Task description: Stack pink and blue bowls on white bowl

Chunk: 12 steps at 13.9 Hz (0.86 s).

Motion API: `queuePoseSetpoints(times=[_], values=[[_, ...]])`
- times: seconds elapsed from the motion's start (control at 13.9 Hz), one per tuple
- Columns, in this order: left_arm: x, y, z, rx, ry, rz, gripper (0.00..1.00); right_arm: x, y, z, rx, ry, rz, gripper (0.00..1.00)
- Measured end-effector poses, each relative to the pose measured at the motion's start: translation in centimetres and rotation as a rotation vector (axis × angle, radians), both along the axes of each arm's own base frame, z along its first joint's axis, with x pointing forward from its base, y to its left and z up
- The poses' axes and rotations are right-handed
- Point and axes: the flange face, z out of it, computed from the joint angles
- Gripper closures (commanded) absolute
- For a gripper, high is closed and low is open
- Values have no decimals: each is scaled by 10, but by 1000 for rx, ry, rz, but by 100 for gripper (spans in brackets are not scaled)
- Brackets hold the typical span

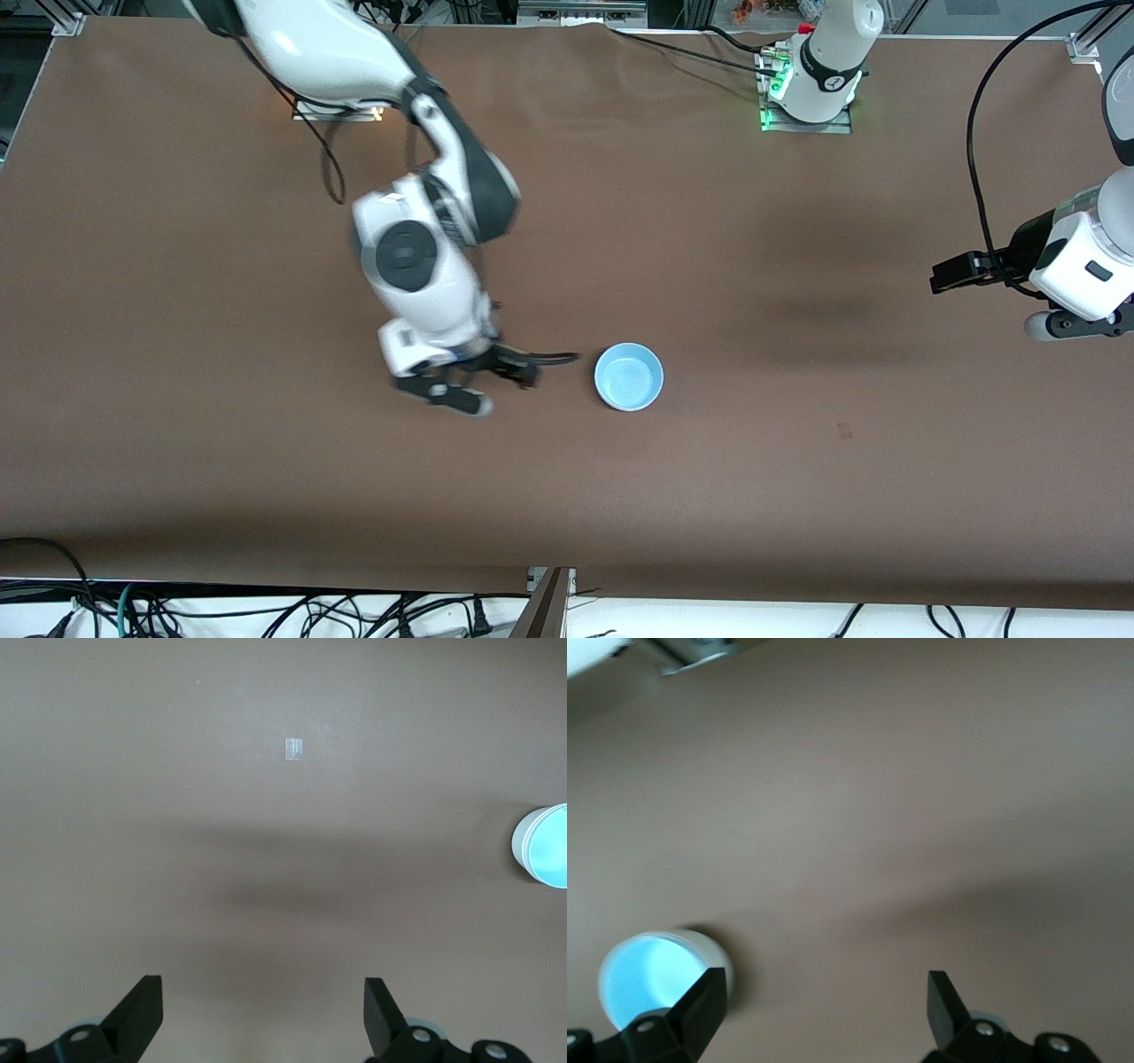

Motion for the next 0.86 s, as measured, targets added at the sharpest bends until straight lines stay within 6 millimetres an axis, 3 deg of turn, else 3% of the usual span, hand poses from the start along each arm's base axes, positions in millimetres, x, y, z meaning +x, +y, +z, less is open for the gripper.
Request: queuePoseSetpoints(times=[0.14,0.29,0.5,0.65,0.86], values=[[1,3,4,0,-9,5,0,-3,-73,57,-13,49,76,0],[1,4,5,0,-11,7,0,-26,-141,105,-16,90,149,0],[1,4,6,0,-11,7,0,-79,-222,145,-16,116,230,0],[1,4,6,0,-11,7,0,-112,-259,152,-15,129,264,0],[1,4,6,0,-12,7,0,-131,-266,162,-37,109,309,0]])
